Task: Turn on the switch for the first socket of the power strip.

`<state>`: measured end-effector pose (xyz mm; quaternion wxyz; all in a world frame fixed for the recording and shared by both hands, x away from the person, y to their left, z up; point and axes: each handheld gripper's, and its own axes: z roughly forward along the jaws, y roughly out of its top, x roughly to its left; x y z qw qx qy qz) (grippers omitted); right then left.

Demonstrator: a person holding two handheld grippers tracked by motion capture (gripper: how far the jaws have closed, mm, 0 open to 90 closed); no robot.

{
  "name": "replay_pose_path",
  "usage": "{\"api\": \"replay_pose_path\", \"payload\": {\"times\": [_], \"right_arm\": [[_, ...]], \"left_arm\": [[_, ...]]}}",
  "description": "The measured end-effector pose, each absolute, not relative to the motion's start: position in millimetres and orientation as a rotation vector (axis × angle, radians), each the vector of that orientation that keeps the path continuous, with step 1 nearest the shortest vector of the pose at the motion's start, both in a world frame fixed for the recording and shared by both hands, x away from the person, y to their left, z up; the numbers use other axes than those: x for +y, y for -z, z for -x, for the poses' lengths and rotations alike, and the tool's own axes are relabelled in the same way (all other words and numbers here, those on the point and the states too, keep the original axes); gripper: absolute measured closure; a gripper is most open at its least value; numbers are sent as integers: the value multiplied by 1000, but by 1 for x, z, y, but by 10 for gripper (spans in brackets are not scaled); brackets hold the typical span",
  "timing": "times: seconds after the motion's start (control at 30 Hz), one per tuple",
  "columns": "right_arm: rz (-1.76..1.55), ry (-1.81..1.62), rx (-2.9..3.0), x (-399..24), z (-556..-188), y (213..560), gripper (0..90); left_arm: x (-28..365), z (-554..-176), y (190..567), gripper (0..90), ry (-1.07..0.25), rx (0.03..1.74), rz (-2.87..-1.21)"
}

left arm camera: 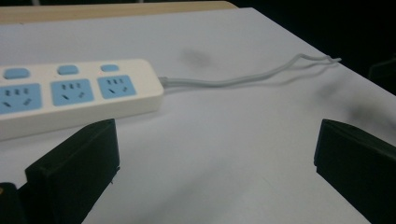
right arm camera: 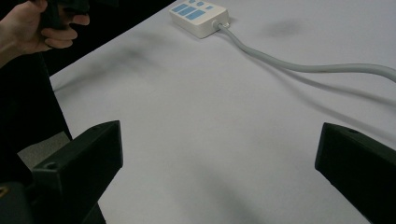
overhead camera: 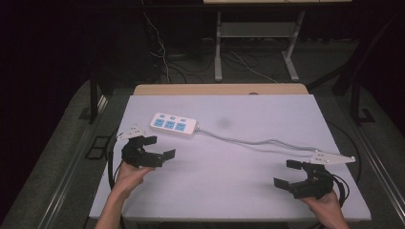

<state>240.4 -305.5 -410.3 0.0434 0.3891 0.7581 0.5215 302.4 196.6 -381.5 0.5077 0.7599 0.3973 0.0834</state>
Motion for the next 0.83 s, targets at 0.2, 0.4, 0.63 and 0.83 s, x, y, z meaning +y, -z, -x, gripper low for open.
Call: {"api": "replay_pose_path", "payload": {"times": [0.2,0.4,0.63,0.83], "right_arm": [[-1192,-1597,2318,-305,-240,411,4],[-1194,-1597,2317,-306,-240,411,4],[-1195,-1593,2322,-306,-240,412,4],[-1201,-1590,2330,-305,-240,412,4]], "left_arm": [[192,-290,395,0,-177,939,-1851],[189,-279,406,0,-157,938,-1866],[186,-270,419,0,-122,935,-1877],[180,-265,424,0,-109,915,-1900]]}}
